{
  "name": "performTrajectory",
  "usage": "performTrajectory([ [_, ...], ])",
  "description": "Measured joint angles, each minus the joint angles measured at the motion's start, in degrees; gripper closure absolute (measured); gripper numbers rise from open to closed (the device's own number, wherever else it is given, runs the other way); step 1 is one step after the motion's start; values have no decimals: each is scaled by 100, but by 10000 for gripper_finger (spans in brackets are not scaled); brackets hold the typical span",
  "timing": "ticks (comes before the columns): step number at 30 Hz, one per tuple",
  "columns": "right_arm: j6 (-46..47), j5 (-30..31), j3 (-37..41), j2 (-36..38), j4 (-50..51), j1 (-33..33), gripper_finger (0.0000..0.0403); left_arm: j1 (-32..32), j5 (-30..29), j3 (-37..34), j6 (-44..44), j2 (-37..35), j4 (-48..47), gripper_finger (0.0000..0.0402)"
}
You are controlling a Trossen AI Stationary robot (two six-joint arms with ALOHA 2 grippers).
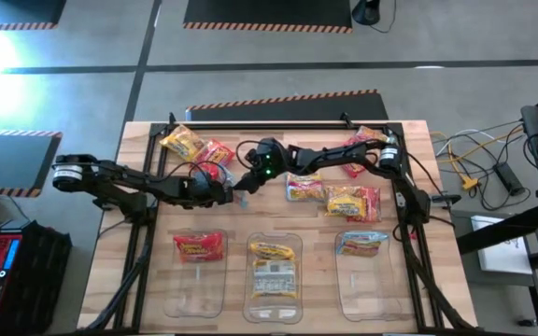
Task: Sort Maruchan noodles
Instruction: Put the blue noodle pack into the right transparent bin
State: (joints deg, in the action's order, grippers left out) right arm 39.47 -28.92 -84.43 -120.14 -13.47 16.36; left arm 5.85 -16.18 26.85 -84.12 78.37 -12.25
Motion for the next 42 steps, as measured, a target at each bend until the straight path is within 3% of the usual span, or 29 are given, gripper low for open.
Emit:
performTrajectory([
  [7,-571,392,-262,0,911,-9,179,0,4,0,1,0,11,243],
  [24,-803,818,-264,0,1027,-22,182,0,-6,0,0,-2,35,243],
  [42,-862,751,-264,-151,1022,-21,290,-2,-71,-2,-44,-14,73,243],
])
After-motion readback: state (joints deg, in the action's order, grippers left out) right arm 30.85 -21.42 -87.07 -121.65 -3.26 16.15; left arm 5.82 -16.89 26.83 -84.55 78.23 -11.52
